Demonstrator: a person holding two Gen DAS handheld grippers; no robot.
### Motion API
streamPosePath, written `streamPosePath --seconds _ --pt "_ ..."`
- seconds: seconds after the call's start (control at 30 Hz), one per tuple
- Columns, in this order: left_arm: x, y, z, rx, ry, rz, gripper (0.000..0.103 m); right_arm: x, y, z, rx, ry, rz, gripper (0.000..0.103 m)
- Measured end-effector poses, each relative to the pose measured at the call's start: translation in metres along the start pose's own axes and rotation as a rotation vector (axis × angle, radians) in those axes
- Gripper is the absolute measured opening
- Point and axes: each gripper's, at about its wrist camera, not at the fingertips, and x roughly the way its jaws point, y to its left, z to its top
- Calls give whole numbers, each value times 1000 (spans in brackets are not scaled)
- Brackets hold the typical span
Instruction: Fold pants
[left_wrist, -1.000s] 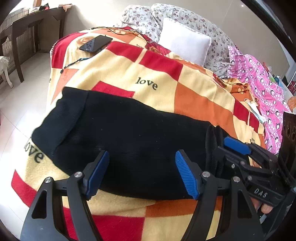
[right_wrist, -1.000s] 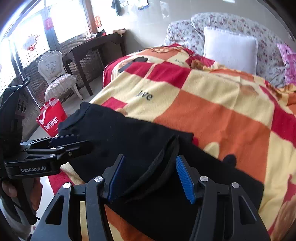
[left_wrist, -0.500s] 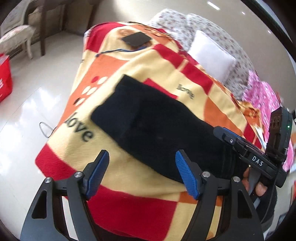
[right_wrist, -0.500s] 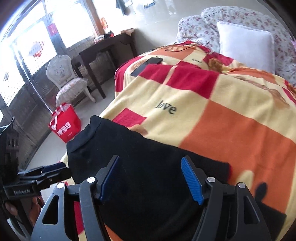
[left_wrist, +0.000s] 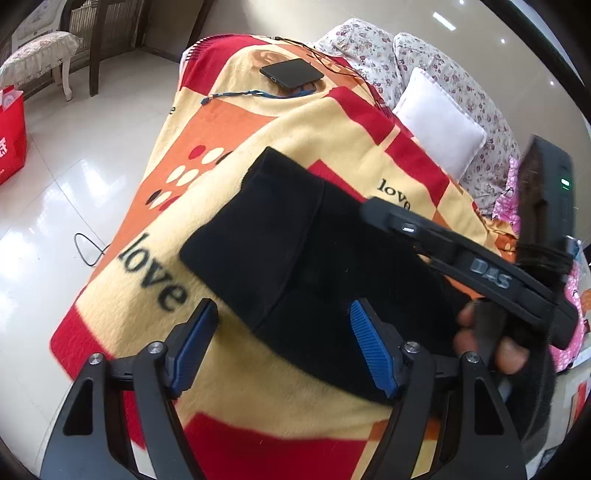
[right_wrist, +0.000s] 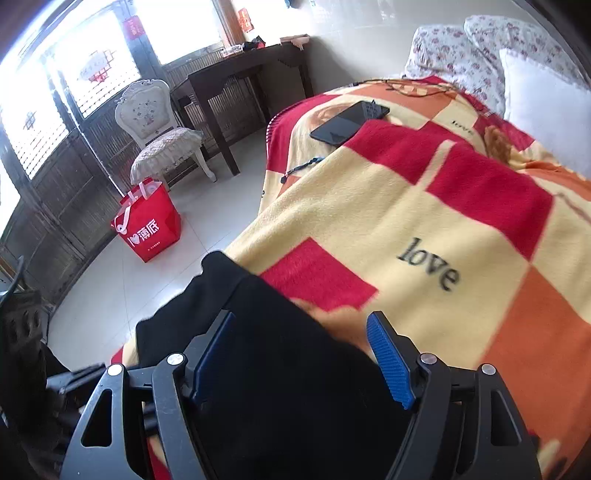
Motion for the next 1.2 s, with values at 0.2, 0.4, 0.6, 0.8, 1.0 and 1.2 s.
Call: streamPosePath --seconds 0.2,0.4,0.6,0.8,1.0,1.2 --pt "6 -5 8 24 -6 -42 56 32 0 4 3 17 46 25" --pt "-32 -33 13 114 -122 -122 25 -17 -4 6 32 -77 122 5" --pt "-65 -118 -18 367 -123 -376 20 -135 -43 -9 112 -281 103 0" --pt "-39 -151 -39 439 -53 -348 20 -192 -84 -58 243 -315 -22 40" --pt "-60 -96 -32 332 -135 -154 49 -161 -63 -54 194 -240 37 60" --pt "-56 -16 -23 102 -140 -17 67 -81 -15 -26 72 -123 97 69"
